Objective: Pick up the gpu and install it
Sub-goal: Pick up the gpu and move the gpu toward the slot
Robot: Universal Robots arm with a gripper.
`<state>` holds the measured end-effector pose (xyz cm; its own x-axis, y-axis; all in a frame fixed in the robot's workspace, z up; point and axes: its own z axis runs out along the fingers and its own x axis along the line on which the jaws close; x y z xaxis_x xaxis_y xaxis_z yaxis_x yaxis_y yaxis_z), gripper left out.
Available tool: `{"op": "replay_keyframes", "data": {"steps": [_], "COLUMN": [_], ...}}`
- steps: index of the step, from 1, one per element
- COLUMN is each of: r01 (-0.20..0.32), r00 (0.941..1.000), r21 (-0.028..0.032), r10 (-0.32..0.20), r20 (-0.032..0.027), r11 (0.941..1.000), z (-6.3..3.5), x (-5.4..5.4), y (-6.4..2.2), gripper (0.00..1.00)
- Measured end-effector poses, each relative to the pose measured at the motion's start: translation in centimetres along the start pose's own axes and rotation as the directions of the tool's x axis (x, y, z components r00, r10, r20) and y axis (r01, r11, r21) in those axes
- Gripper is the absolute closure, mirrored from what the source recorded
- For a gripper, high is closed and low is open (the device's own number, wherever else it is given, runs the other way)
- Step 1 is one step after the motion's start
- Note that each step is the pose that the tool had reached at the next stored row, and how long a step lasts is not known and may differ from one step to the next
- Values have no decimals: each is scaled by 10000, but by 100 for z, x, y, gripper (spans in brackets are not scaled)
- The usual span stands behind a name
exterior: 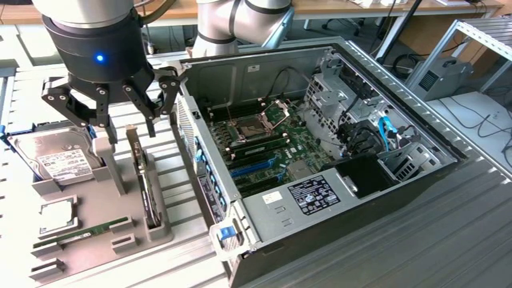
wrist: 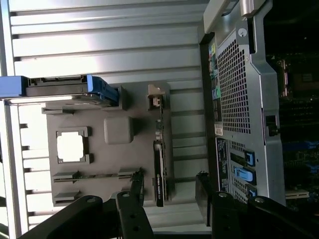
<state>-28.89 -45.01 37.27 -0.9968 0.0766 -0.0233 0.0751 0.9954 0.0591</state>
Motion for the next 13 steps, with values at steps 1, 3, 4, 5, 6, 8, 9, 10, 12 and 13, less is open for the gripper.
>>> {"op": "replay_keyframes", "data": {"steps": [1,3,4,5,6,8,9,10,12,13], "r01": [0,-1,0,0,-1,-1,-1,-1,-2,-2], "r00": [10000,10000,10000,10000,10000,10000,10000,10000,10000,10000], "r21": [-1,-8,-11,-19,-26,-31,-34,-36,-62,-64], "r10": [0,1,0,0,1,1,1,1,2,2], "r20": [0,0,0,-1,-2,-2,-3,-2,-4,-4], "r11": [10000,10000,10000,10000,10000,10000,10000,10000,10000,10000], "z": [1,5,6,10,13,15,17,17,28,29], "x": [0,0,1,1,1,2,2,2,3,3], "y": [1,4,5,8,11,13,15,16,23,24], "gripper": [45,45,45,45,45,45,45,45,45,45]}}
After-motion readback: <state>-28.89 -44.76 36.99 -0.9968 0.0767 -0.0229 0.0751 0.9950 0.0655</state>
